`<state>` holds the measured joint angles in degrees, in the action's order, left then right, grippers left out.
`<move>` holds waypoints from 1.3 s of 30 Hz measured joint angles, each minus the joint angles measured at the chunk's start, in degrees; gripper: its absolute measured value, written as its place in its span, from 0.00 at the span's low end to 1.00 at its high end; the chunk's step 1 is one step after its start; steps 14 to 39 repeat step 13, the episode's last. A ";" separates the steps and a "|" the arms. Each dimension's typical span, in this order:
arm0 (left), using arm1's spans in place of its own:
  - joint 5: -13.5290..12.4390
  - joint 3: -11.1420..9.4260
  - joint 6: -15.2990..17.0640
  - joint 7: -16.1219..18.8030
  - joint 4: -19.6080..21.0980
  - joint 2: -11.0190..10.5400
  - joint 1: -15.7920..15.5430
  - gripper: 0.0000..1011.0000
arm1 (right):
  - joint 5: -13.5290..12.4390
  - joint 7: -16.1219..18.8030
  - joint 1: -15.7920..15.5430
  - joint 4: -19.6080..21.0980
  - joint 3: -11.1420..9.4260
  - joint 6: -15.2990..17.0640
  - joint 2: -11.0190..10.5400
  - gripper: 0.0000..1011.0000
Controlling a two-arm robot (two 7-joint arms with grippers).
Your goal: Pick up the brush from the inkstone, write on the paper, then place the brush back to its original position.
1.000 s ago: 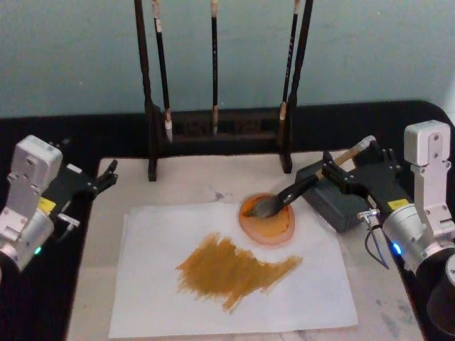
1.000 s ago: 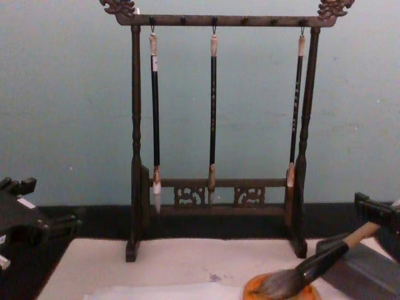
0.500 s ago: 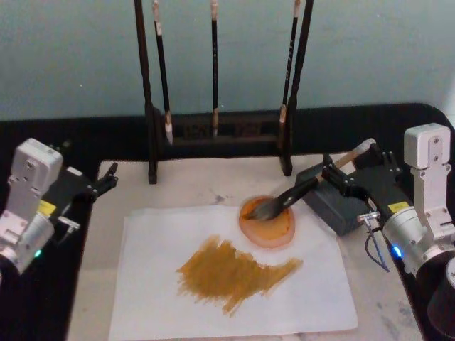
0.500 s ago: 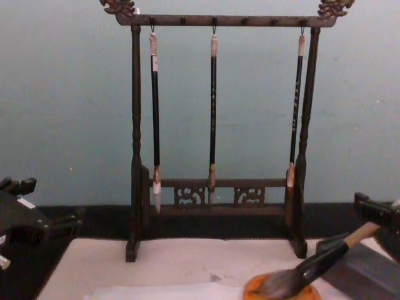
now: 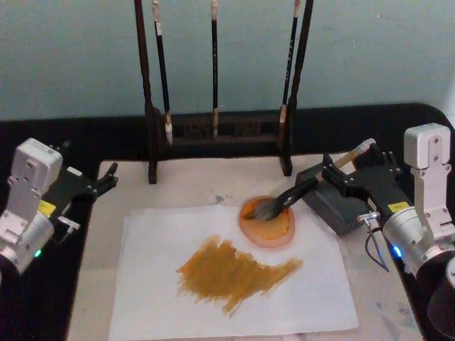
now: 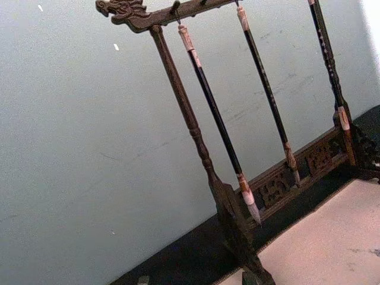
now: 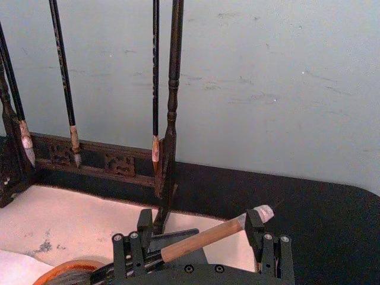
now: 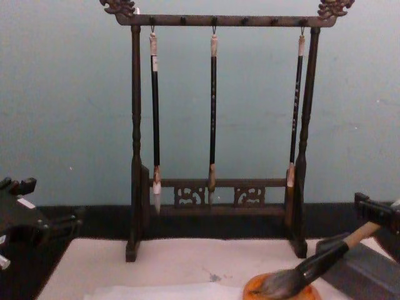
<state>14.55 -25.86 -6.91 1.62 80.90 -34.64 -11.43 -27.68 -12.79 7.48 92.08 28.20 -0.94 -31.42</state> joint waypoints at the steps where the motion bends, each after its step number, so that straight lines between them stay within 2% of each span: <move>1: 0.00 0.00 0.00 0.00 0.00 0.00 0.00 1.00 | 0.00 0.00 0.00 0.00 0.00 0.00 0.00 0.99; 39: 0.00 0.00 0.00 0.00 0.00 0.00 0.00 1.00 | 0.00 0.00 0.00 0.00 0.00 0.00 0.00 0.99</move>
